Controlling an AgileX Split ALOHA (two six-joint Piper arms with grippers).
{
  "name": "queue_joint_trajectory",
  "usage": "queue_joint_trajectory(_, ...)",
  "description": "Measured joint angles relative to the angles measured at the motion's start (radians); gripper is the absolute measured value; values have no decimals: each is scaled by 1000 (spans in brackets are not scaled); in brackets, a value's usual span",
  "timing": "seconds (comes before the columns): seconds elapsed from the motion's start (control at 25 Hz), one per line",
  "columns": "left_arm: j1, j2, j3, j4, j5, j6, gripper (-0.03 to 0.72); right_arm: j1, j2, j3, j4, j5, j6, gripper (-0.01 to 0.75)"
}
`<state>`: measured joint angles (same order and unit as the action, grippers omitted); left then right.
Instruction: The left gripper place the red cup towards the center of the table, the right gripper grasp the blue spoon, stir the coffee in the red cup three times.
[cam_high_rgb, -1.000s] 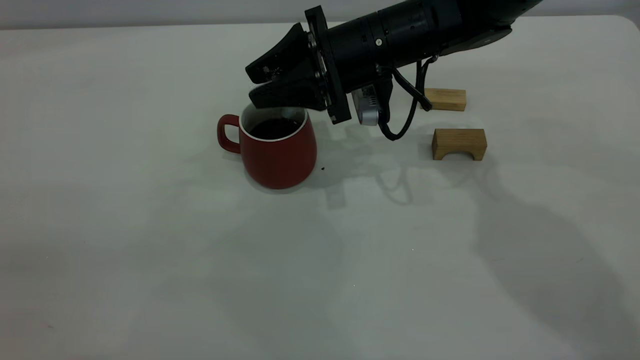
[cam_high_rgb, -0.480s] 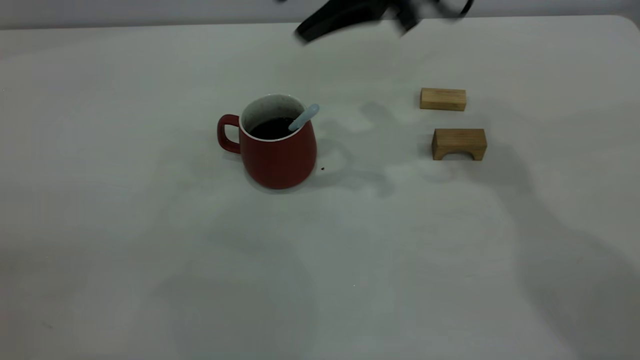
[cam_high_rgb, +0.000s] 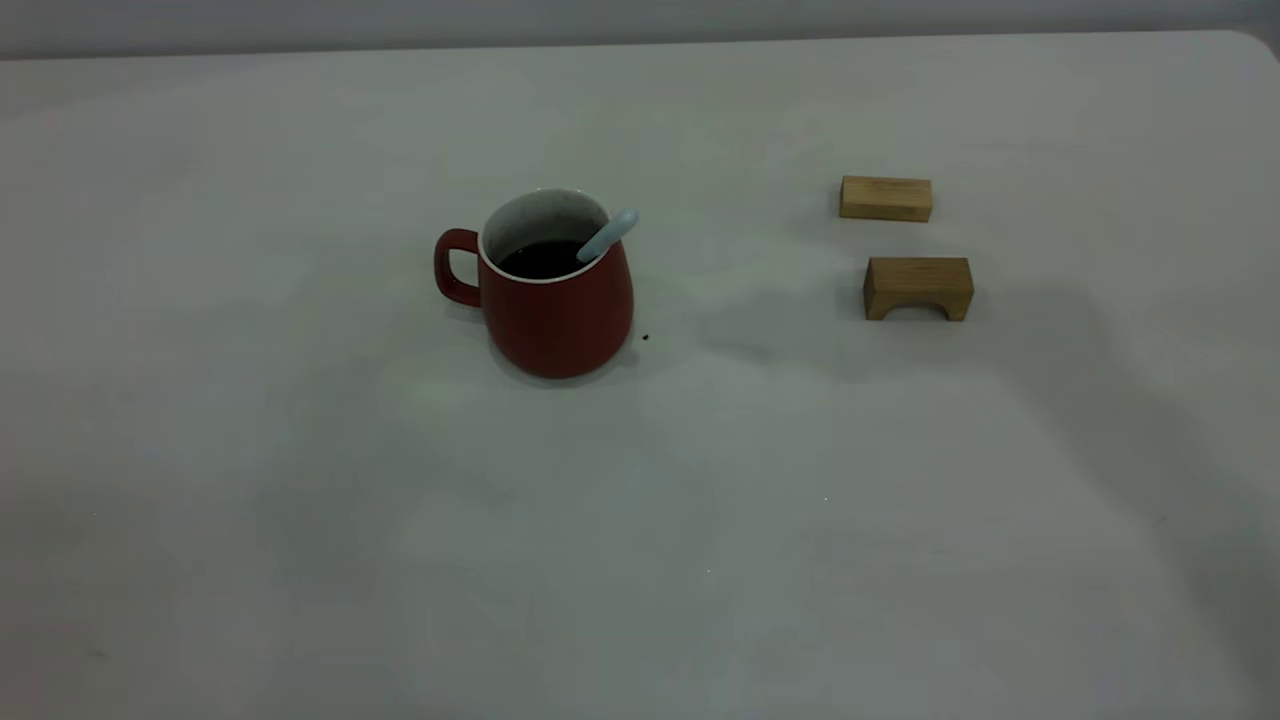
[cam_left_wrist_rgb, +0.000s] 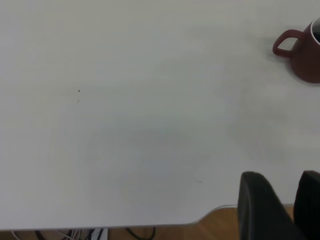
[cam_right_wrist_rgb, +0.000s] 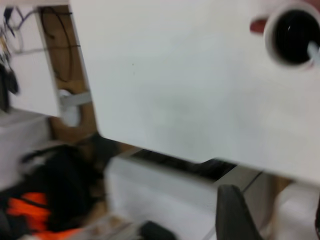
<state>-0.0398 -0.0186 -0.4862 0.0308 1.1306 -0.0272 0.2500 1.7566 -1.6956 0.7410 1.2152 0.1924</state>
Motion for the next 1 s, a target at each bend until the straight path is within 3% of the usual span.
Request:
queue_joint_trajectory(0.2, 0, 0, 0, 0, 0, 0, 243, 2, -206, 16, -104, 14, -239, 399)
queue_joint_trajectory(0.36, 0, 0, 0, 0, 0, 0, 243, 2, -410, 130, -243, 21, -323, 383)
queue_joint_trajectory(0.68, 0, 0, 0, 0, 0, 0, 243, 2, -873, 542, -453, 22, -333, 355)
queue_joint_trajectory(1.0, 0, 0, 0, 0, 0, 0, 243, -36, -1319, 909, -476, 22, -336, 351)
